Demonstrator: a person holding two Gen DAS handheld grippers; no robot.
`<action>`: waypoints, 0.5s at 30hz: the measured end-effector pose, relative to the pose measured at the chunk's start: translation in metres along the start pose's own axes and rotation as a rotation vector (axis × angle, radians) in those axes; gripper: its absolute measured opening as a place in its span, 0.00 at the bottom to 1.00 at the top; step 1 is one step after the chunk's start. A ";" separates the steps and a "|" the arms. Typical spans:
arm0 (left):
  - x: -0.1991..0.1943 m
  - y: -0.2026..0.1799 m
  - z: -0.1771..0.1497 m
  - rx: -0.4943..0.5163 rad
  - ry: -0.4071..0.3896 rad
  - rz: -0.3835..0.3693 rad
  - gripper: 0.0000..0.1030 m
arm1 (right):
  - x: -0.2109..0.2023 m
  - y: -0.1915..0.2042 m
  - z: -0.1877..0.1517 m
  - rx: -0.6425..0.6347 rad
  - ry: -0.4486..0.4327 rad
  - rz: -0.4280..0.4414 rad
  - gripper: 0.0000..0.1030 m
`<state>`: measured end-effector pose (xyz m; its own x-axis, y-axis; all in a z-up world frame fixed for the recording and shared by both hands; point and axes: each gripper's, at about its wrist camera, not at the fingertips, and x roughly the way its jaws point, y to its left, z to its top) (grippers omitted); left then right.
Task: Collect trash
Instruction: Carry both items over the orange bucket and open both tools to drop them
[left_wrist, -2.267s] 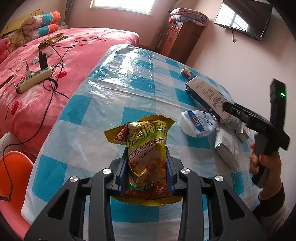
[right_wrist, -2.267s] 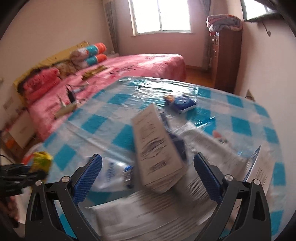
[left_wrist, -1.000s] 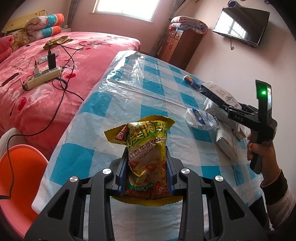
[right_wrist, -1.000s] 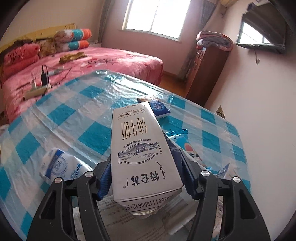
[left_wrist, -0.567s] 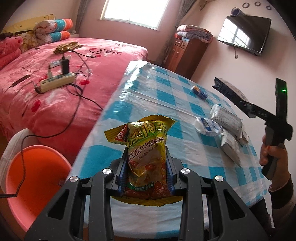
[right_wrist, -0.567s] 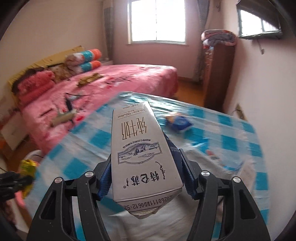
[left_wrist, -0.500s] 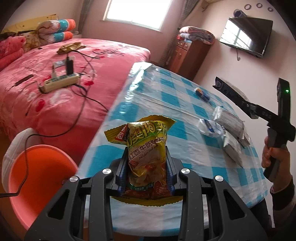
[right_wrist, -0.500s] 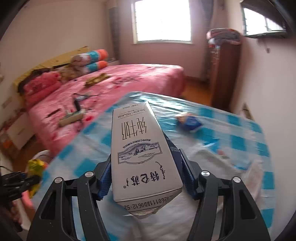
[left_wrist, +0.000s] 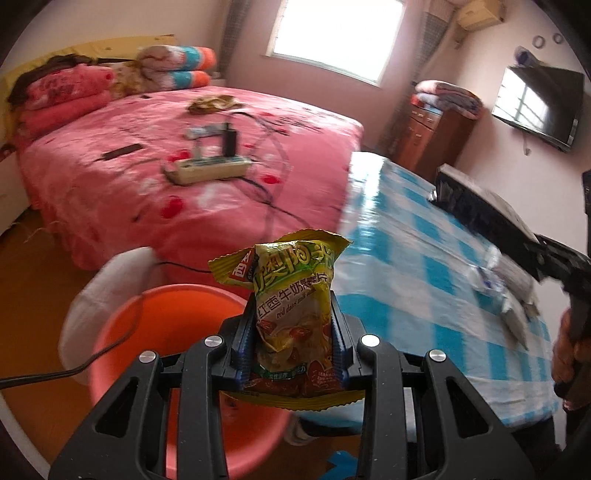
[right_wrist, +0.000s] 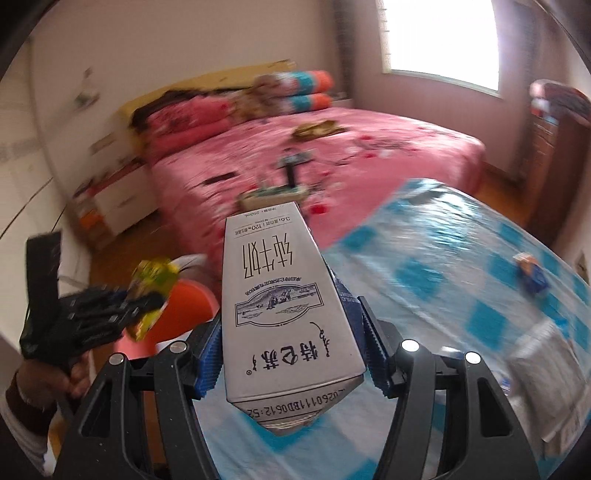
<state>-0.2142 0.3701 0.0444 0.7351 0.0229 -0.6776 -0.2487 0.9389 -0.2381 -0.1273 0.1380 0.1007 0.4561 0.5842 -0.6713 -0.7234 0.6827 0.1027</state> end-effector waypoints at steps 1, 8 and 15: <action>-0.001 0.008 0.000 -0.013 -0.001 0.013 0.35 | 0.007 0.013 0.001 -0.029 0.013 0.019 0.62; -0.003 0.065 -0.007 -0.104 0.003 0.114 0.35 | 0.050 0.091 0.003 -0.181 0.085 0.133 0.62; 0.005 0.101 -0.020 -0.197 0.019 0.217 0.66 | 0.098 0.145 -0.008 -0.289 0.171 0.190 0.83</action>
<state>-0.2488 0.4581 0.0030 0.6399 0.2073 -0.7400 -0.5177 0.8279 -0.2157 -0.1914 0.2905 0.0439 0.2240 0.5901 -0.7756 -0.9141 0.4033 0.0429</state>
